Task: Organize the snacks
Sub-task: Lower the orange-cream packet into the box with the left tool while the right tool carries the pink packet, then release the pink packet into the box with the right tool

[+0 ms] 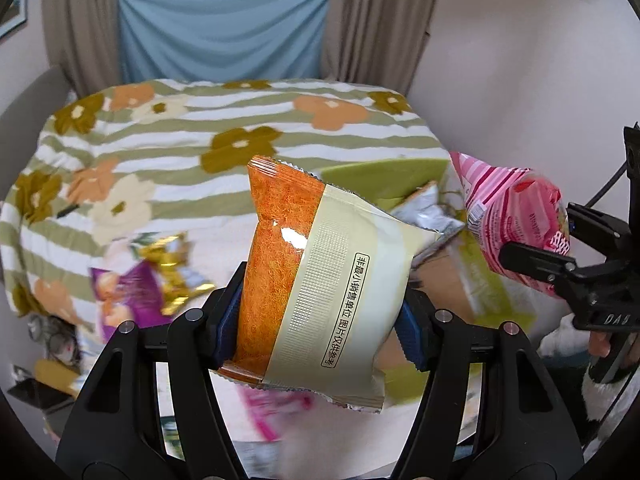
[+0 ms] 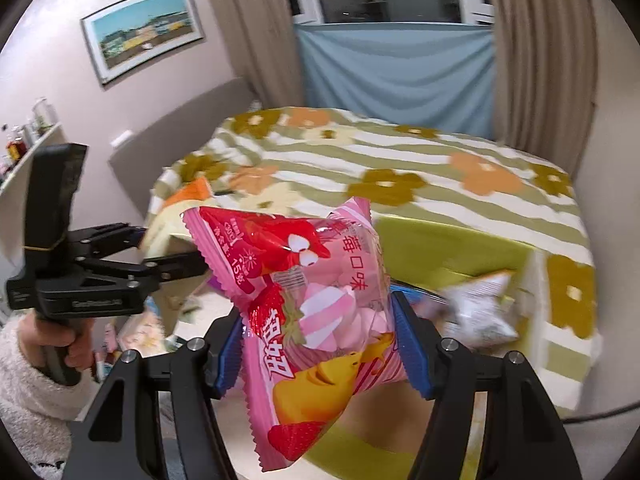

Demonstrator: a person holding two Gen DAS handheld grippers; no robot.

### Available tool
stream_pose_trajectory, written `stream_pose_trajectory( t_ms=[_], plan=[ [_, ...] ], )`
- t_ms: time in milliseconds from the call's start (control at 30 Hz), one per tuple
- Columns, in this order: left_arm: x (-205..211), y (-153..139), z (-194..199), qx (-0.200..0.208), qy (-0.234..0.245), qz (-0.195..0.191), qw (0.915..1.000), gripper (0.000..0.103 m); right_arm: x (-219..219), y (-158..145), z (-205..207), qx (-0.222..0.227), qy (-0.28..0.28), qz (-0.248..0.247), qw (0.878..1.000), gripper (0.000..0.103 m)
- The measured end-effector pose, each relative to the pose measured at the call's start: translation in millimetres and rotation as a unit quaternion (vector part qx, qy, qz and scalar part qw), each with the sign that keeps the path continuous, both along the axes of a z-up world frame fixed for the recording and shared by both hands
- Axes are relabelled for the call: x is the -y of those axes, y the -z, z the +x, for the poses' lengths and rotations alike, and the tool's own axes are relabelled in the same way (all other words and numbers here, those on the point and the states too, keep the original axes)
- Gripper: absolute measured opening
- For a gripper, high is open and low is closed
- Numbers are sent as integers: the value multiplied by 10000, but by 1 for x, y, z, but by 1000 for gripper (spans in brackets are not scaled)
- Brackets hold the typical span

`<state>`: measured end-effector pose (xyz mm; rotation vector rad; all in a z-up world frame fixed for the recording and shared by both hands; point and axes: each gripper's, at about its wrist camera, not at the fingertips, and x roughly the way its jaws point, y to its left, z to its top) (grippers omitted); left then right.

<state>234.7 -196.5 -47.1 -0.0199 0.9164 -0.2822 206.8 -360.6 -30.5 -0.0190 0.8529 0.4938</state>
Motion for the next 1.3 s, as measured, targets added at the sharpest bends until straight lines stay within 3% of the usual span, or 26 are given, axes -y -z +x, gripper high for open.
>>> stream_pose_trajectory(
  t_ms=[233, 433, 533, 600, 633, 700, 833, 967, 1300],
  plan=[
    [88, 37, 20, -457, 209, 57, 9987, 61, 65, 13, 2, -204, 397, -202, 9988, 62],
    [123, 79, 21, -891, 263, 247, 9954, 61, 92, 22, 2, -343, 499, -67, 9981, 62],
    [125, 90, 20, -942, 237, 248, 9950, 67, 97, 27, 2, -410, 607, -6, 9973, 62],
    [124, 93, 19, -906, 182, 340, 9951, 97, 98, 29, 3, -412, 628, 10, 9972, 62],
    [121, 91, 16, -847, 123, 289, 9959, 101, 98, 30, 2, -412, 638, 8, 9971, 62],
    [110, 86, 12, -764, 43, 154, 9969, 101, 97, 31, 1, -417, 662, -27, 9969, 62],
    [92, 76, 5, -565, -151, 357, 9976, 102, 92, 28, -1, -376, 656, -56, 9971, 62],
    [68, 68, 1, -521, -372, 100, 9979, 102, 82, 36, 4, -404, 715, -219, 9964, 63],
    [43, 71, -10, -598, -647, 161, 9960, 102, 51, 79, 15, -614, 699, -782, 9926, 63]
  ],
)
